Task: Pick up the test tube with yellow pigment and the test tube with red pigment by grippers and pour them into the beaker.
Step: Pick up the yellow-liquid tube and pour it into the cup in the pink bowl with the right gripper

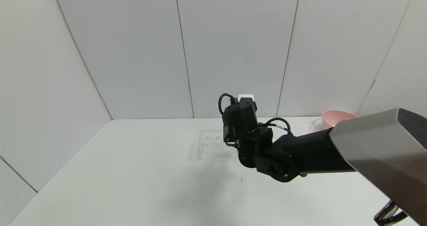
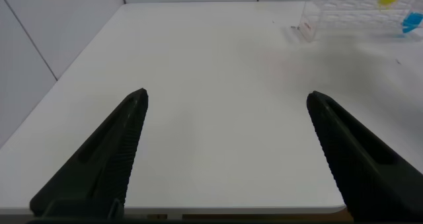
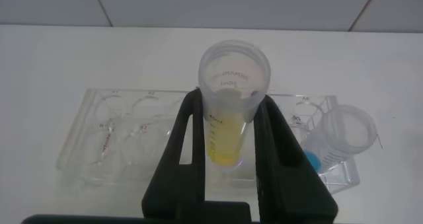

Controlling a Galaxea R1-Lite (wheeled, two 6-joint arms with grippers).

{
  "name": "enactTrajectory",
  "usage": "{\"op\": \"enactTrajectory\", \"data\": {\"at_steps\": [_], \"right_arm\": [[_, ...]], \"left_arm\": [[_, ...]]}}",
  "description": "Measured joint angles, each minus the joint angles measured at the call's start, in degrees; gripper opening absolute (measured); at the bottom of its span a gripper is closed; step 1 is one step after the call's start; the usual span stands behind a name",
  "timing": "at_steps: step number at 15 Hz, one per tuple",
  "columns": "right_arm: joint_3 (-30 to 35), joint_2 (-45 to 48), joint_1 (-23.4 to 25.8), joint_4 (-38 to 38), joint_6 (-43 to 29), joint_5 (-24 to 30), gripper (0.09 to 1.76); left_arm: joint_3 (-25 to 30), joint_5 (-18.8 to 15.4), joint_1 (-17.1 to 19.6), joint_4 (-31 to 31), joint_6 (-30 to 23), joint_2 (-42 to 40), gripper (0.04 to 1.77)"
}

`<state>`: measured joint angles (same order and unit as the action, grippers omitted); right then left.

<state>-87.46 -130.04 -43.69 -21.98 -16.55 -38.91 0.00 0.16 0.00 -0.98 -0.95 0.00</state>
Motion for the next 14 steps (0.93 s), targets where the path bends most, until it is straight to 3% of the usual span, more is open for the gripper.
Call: {"op": "enactTrajectory", "data": {"at_steps": [7,12,14], "right_arm": [[2.91,5.14,-1.43,-0.18,0.05,-0.52,0.49],[10.12,9.75,-2.54,-0.76,0.60,-0.20,0.49],[14.49,12.09,-2.63,-0.90,1.76,2.32,0.49]], "left_arm": [[0.00,0.00,0.00,0.00,0.00,0.00,1.72],[0.00,0.00,0.00,0.00,0.00,0.00,1.72],[0.00,0.00,0.00,0.00,0.02,0.00,1.72]]}}
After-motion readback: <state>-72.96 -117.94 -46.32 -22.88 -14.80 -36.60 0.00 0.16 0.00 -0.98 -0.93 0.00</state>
